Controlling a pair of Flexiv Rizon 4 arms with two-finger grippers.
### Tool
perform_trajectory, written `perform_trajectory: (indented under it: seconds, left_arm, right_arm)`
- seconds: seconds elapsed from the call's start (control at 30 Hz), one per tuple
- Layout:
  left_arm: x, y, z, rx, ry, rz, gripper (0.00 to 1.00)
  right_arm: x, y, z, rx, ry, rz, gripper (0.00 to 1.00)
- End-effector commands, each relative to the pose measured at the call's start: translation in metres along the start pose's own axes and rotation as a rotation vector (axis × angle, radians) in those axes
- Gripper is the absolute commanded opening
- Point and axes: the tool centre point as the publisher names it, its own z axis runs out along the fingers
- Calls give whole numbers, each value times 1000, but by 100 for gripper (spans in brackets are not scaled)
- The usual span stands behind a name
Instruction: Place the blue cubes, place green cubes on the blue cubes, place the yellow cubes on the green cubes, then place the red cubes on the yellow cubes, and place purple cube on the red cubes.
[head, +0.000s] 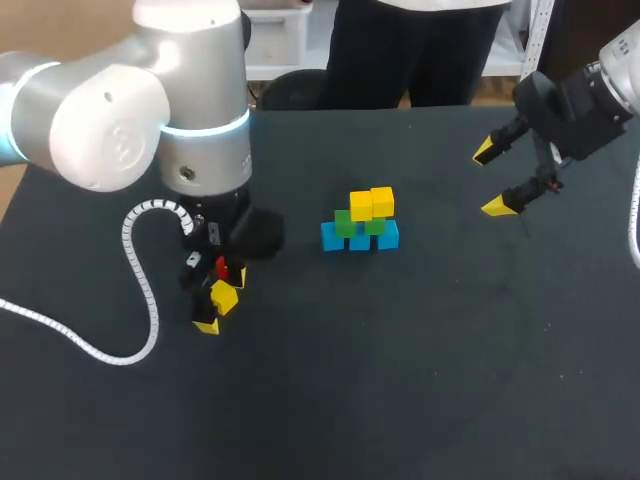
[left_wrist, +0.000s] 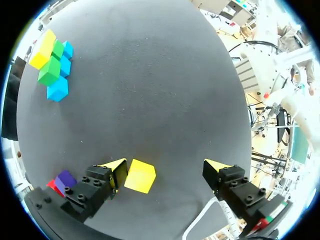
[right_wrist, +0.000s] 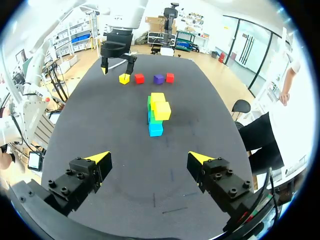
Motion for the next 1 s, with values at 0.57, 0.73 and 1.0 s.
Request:
perform_trajectory:
  seconds: [0.57,0.73,1.0]
  left_arm:
    - [3,7,9,-31,-11,-25,100]
    - [5,9,9,-31,-12,-27,100]
    - [6,13,11,-44,-35,-39,100]
  right_arm:
    - [0,1,0,2,-2,-1,100]
    - [0,1,0,2,-2,-1,100]
    - [0,1,0,2,-2,-1,100]
